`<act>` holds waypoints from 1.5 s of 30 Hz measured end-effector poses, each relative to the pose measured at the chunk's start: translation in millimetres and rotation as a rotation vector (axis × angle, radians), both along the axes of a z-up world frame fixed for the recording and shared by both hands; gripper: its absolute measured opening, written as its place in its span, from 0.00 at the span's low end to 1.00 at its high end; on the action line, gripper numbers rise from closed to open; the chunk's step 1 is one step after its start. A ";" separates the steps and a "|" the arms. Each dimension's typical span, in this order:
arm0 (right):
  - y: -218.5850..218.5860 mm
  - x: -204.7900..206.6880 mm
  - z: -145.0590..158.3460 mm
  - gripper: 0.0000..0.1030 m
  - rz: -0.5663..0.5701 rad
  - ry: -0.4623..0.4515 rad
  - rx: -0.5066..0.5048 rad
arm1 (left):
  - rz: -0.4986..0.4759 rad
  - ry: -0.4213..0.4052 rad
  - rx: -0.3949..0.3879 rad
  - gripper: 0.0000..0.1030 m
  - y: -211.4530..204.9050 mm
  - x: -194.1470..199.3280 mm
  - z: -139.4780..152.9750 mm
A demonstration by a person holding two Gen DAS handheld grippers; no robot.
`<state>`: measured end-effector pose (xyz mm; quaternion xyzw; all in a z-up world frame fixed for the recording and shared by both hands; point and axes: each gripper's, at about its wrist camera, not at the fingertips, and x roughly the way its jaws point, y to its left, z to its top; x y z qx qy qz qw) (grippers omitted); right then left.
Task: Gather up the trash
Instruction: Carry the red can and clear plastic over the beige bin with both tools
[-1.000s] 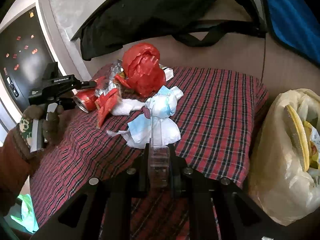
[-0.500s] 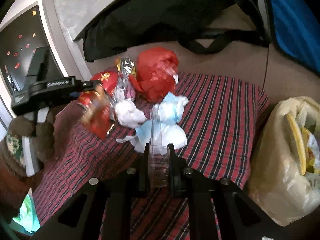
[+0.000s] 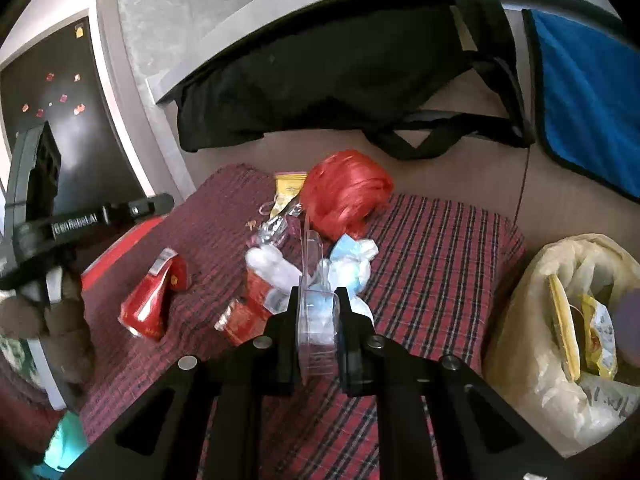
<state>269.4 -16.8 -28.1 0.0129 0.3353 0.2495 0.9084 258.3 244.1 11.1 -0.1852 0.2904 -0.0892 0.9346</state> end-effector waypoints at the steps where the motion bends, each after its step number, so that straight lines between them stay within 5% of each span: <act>1: -0.8 -1.3 -2.0 0.12 0.000 0.001 -0.005 | -0.006 -0.009 -0.026 0.04 8.2 -1.1 0.8; 3: -3.9 -2.3 -9.4 0.12 -0.002 0.019 -0.004 | 0.000 -0.032 -0.046 0.08 22.8 -5.1 3.8; 5: -7.3 -2.3 -15.5 0.12 -0.003 0.035 0.003 | 0.025 -0.041 -0.040 0.38 38.4 -9.6 5.1; 7: -8.9 -1.3 -21.6 0.12 -0.008 0.050 0.011 | 0.026 -0.007 -0.055 0.57 51.9 -9.9 -2.0; 10: -8.0 1.2 -27.7 0.12 -0.008 0.070 0.034 | -0.019 0.084 -0.125 0.58 59.9 -7.1 -30.2; 13: -2.8 0.3 -32.7 0.12 -0.002 0.079 0.038 | -0.036 0.189 -0.103 0.58 55.6 -5.1 -56.9; 27: 9.2 -6.8 -41.5 0.13 0.034 0.086 -0.022 | -0.105 0.309 -0.151 0.60 22.8 -2.9 -93.8; 30: 8.6 -6.9 -41.3 0.13 0.034 0.084 -0.028 | -0.112 0.308 -0.129 0.49 12.0 2.5 -90.1; 35: 7.0 -9.4 -40.5 0.13 0.028 0.081 -0.039 | -0.103 0.273 -0.043 0.44 -3.7 1.6 -80.3; 45: 0.2 -8.8 -30.6 0.13 0.011 0.049 -0.023 | -0.073 0.193 0.007 0.38 -11.7 -9.5 -56.7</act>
